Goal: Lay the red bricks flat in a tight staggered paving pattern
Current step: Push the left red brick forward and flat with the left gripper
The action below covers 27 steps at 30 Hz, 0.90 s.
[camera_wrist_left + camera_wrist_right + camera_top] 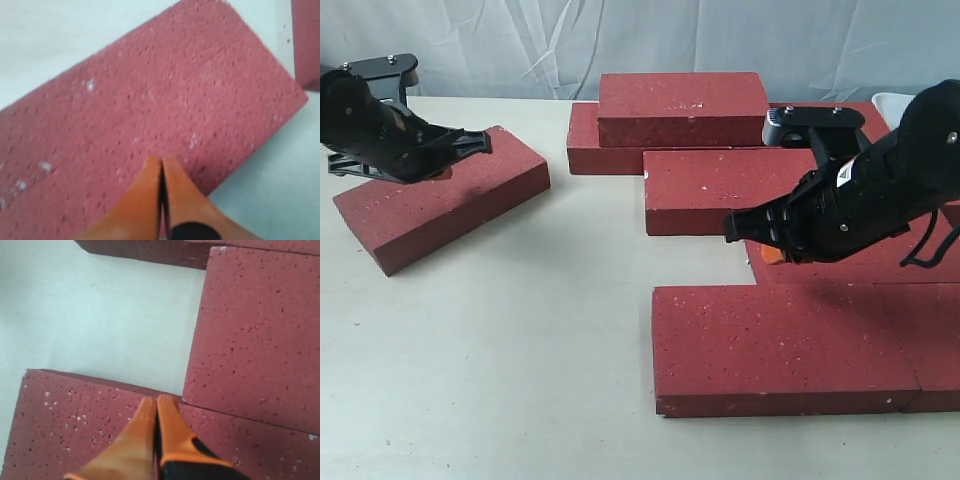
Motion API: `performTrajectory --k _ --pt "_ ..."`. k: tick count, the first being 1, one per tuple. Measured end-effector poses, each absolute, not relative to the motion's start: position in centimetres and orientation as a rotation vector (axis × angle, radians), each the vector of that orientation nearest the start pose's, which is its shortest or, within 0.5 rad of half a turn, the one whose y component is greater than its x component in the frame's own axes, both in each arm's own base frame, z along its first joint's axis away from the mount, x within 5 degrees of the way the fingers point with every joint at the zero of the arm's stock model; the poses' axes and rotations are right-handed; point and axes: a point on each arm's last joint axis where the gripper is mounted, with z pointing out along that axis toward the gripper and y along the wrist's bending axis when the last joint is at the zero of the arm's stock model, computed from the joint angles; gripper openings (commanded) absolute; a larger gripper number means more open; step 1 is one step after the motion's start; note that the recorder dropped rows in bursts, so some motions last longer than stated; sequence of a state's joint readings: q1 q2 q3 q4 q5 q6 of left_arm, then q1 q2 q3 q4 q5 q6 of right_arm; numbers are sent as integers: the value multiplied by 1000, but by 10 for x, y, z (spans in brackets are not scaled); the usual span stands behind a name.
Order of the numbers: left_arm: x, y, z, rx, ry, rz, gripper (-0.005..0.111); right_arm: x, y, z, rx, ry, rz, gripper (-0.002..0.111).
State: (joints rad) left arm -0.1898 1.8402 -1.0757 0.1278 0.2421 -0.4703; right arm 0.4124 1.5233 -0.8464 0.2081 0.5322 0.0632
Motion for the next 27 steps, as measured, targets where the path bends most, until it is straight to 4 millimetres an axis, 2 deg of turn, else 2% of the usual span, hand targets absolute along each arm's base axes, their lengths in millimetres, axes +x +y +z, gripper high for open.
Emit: performTrajectory --k 4,8,11,19,27 --pt "390 -73 165 -199 2437 -212 0 258 123 205 -260 2709 343 -1" --pt "399 -74 155 -203 2469 -199 0 258 123 205 -260 2709 343 -1" --pt "397 -73 146 -210 2526 -175 0 258 123 205 -260 2709 343 -1" --pt "394 -72 146 -219 2610 -130 0 258 123 205 -260 2709 343 -1" --pt "383 -75 150 -11 2742 -136 0 258 124 205 -261 2709 344 -1"
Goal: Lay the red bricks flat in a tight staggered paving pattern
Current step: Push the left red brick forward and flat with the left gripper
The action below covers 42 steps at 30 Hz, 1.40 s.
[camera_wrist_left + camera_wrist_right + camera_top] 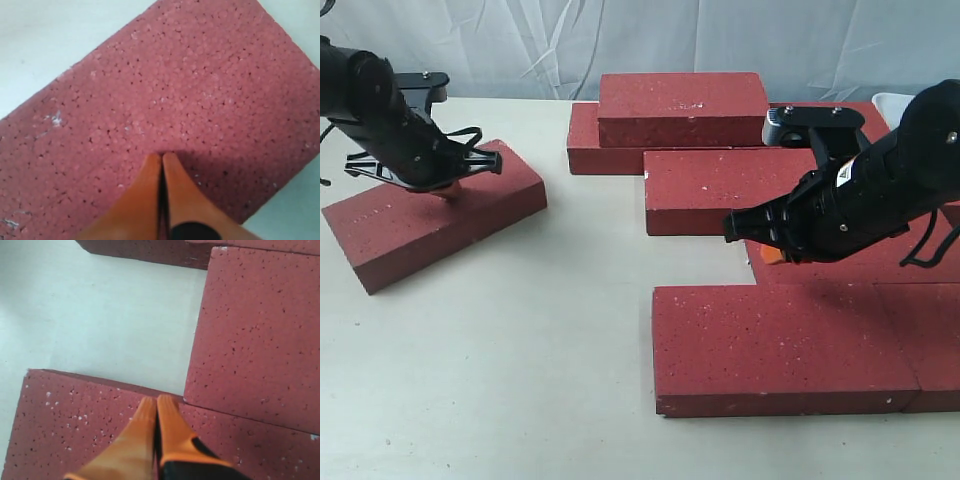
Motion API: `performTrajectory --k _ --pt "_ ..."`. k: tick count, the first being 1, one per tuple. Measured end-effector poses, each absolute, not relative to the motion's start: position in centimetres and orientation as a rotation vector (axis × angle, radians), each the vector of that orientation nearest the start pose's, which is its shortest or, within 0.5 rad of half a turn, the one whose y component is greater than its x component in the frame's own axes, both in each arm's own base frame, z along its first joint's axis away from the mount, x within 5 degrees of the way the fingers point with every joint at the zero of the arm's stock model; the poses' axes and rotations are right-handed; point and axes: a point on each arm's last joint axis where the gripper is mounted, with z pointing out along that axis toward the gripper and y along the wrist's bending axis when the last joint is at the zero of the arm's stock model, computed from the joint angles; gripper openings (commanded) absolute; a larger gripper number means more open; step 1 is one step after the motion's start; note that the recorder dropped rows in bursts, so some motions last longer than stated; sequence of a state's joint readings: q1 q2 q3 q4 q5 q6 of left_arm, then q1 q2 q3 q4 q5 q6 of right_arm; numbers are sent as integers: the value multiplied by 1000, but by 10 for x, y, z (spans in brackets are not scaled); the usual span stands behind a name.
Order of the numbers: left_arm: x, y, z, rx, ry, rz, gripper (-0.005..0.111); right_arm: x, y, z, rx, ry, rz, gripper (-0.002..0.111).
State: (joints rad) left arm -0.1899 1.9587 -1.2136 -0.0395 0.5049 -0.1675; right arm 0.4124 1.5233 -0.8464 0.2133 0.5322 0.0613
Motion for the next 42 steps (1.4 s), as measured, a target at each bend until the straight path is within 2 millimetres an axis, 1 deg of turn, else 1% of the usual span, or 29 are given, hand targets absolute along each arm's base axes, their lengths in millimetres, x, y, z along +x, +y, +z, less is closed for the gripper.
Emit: performTrajectory --k 4,11,15,21,25,29,37,41,42 --pt "375 -81 153 73 2808 -224 0 258 123 204 -264 2713 343 -1" --pt "357 -92 158 282 2935 -415 0 257 122 204 -286 2721 323 -1" --pt "346 -99 159 344 2990 -485 0 257 122 204 -286 2723 323 -1" --pt "327 -121 159 534 3005 -500 0 257 122 204 -286 2723 323 -1" --pt "318 -133 159 645 2990 -500 0 257 122 204 -286 2723 323 -1" --pt "315 -142 159 765 2957 -496 0 257 122 204 -286 2723 323 -1" --pt "312 -145 161 850 2919 -480 0 257 122 204 -286 2723 323 -1" --pt "307 -145 170 969 2855 -422 0 257 122 204 -289 2723 323 -1" --pt "304 -143 175 990 2846 -407 0 257 123 204 -280 2716 330 -1"
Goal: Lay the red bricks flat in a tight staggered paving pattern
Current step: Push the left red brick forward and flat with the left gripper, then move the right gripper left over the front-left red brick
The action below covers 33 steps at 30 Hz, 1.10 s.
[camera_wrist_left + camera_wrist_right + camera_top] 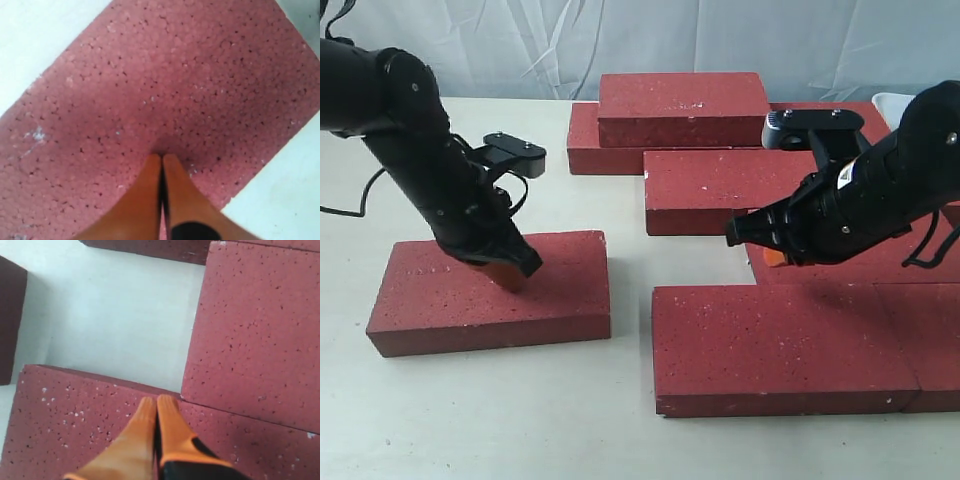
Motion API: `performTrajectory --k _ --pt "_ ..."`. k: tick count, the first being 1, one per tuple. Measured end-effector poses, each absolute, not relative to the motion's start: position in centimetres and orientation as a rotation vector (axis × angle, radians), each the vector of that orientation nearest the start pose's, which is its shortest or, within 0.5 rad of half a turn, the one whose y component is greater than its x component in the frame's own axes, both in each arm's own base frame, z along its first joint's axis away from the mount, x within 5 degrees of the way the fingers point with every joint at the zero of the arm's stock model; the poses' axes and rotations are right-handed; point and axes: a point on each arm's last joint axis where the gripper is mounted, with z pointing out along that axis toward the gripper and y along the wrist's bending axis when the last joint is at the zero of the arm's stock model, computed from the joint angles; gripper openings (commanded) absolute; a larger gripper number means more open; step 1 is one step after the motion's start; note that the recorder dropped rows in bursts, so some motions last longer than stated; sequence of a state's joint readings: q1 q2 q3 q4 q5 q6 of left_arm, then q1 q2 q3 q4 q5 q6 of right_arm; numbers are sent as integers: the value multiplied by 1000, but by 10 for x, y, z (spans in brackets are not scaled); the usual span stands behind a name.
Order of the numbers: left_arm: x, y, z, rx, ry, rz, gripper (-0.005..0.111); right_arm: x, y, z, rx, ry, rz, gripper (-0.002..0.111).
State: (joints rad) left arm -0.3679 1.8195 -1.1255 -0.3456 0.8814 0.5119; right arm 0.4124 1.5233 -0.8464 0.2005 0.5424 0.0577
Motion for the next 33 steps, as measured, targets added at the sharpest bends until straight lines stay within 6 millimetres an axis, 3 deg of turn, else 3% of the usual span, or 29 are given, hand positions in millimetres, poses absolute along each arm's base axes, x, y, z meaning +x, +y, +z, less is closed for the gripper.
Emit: performTrajectory --k 5,10,12,15,17,22,29,33 --pt "298 -125 228 836 2723 -381 0 259 134 209 -246 2653 510 -1" --pt "303 -86 255 514 2705 -276 0 265 149 211 -311 2649 651 -1" --pt "308 -58 256 331 2733 -212 0 271 167 215 -377 2636 688 -1" --pt "312 -21 256 78 2753 -173 0 276 211 221 -525 2593 744 -1" --pt "310 -8 251 1 2769 -162 0 276 238 217 -616 2589 768 -1" --pt "302 7 227 -50 2842 -120 0 273 272 196 -730 2627 782 -1" --pt "301 12 173 -103 2999 -136 0 277 284 168 -757 2672 747 -1" --pt "308 9 154 -172 3019 -196 0 280 285 162 -746 2663 723 -1"
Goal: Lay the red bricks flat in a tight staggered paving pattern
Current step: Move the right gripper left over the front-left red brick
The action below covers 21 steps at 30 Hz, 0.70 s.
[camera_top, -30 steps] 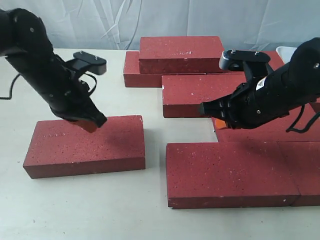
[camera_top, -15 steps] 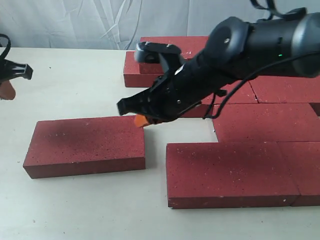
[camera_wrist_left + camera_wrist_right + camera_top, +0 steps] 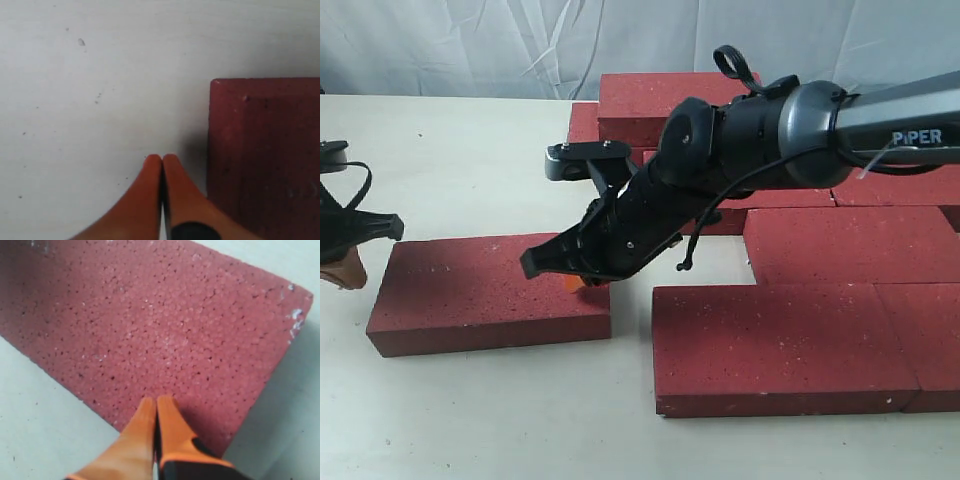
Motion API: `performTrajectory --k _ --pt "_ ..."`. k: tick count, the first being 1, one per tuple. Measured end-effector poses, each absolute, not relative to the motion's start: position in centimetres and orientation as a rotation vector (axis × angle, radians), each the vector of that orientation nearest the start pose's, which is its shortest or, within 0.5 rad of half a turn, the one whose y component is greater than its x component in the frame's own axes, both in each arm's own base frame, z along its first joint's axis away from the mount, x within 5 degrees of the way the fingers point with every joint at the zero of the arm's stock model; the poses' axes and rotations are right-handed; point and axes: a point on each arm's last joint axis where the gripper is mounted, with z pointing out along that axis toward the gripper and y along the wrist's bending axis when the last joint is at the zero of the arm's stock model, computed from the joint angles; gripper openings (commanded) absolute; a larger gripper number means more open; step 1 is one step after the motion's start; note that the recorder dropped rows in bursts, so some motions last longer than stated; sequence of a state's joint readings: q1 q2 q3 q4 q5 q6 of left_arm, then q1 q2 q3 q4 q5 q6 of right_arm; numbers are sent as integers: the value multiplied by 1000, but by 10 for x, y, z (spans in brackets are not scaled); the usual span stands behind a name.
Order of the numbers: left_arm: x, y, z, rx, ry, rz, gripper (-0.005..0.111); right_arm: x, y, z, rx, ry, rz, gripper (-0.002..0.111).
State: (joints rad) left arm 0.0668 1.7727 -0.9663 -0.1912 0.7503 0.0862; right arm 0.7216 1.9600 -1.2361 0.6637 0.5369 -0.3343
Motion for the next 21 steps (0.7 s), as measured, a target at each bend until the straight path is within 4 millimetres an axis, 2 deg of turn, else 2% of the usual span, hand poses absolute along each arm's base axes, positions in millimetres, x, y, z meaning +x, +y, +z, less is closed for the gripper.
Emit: performTrajectory --k 7,14,21 --pt "312 1 133 -228 3050 -338 0 284 284 160 -756 2633 685 -1" --pt "316 -6 134 -255 3002 -459 0 285 284 151 -782 2645 652 -1" --pt "319 -13 134 -226 2969 -449 0 287 282 151 -795 2632 609 -1"
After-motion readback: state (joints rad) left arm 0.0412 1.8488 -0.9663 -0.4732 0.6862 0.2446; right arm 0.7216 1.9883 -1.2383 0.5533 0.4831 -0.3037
